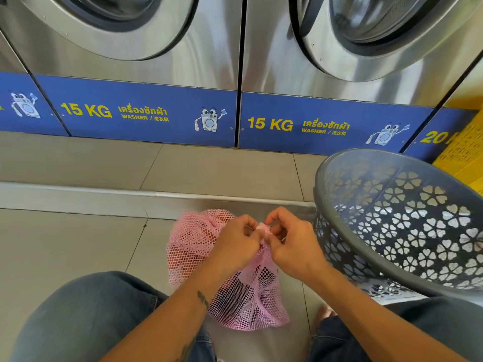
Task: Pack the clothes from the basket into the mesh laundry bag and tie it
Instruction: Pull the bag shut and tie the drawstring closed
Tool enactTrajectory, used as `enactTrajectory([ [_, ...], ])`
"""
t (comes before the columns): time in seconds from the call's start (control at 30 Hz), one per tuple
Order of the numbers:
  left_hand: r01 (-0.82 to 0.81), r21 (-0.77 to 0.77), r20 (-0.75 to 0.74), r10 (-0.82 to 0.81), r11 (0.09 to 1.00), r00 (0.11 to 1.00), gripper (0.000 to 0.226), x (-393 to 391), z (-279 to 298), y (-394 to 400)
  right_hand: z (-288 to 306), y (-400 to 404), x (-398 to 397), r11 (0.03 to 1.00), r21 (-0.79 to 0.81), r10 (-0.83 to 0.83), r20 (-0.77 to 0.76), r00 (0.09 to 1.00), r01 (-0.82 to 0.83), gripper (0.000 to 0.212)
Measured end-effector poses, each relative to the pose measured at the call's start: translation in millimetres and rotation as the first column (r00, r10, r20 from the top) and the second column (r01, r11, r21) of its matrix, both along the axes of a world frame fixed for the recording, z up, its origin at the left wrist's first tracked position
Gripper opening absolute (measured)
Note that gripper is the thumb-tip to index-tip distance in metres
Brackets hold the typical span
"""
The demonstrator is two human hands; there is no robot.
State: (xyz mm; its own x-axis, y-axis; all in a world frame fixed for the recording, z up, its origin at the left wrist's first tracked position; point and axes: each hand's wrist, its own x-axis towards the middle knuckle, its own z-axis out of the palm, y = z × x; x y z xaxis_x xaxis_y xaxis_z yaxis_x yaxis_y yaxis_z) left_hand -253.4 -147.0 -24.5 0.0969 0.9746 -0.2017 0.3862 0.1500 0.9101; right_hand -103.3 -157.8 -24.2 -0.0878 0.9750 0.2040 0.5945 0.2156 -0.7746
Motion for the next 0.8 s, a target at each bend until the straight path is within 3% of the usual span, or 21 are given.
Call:
enactTrajectory([
  [0.17, 0.001, 0.001, -0.005, -0.001, 1.000, 1.000, 0.002, 0.7, 2.9, -2.4, 0.0, 1.7, -0.3, 0.999, -0.006, -0.040, -0.028, 0.999, 0.040, 0.026],
  [0.43, 0.128, -0.111, 0.197, -0.104, 0.986, 0.975, 0.020, 1.2, 11.8, -6.0, 7.6, 3.3, 3.1, 0.999, -0.008, -0.042, -0.003, 0.999, 0.042, 0.033],
  [0.8, 0.065, -0.091, 0.114, -0.054, 0.994, 0.992, 0.009, -2.7, 15.5, -8.8, 15.2, 1.5, 8.0, 0.996, -0.079, 0.048, 0.024, 0.999, -0.046, 0.043],
])
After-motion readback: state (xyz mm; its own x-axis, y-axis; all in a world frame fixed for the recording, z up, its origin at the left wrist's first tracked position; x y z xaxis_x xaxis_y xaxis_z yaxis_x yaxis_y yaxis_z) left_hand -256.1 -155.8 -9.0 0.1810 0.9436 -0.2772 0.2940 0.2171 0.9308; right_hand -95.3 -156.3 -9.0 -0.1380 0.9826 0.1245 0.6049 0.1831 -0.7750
